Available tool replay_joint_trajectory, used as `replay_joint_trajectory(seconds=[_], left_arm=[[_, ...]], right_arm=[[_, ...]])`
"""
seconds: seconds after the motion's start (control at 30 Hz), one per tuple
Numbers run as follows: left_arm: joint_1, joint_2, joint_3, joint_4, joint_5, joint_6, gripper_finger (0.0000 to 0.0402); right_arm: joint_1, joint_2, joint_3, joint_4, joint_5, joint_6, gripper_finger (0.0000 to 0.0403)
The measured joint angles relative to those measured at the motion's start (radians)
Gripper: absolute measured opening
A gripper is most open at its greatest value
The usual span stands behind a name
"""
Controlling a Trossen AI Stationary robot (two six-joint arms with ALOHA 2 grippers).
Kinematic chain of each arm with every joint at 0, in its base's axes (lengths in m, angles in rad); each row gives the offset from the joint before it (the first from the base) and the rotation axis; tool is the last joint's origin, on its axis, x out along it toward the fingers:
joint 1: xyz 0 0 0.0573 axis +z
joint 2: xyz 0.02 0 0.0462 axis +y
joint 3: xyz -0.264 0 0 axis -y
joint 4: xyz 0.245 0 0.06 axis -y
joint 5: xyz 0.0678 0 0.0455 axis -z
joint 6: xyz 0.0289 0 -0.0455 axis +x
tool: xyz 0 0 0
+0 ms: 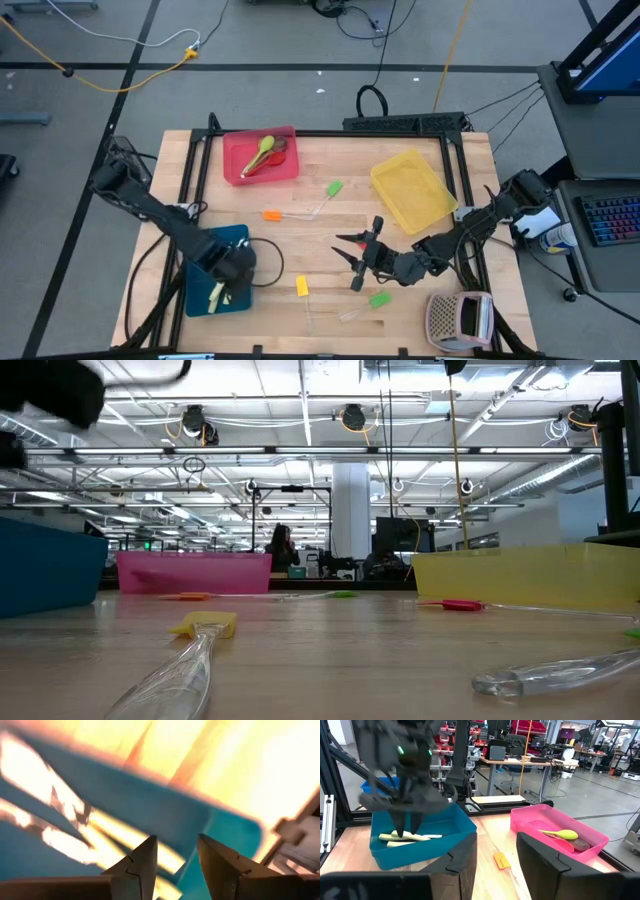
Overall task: Pick & Place Kitchen Items
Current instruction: Put the red spatula into the yellow bin
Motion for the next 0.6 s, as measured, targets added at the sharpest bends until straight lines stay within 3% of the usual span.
replay_joint_trajectory(seconds=[0.2,0.33,0.6], left_arm=[[-0.092,0.0,0.141,0.009,-0.302,0.206,0.0143],[-0.162,0.0,0.167,0.031,-0.554,0.305,0.0143],[-0.254,0.0,0.167,0.075,-0.999,0.286,0.0143]], right_arm=[[-0.006,0.0,0.0,0.019,0.001,-0.099,0.013],[-0.006,-0.001,0.0,0.082,0.001,-0.121,0.013],[-0.018,-0.001,0.001,0.253,0.003,-0.137,0.013]])
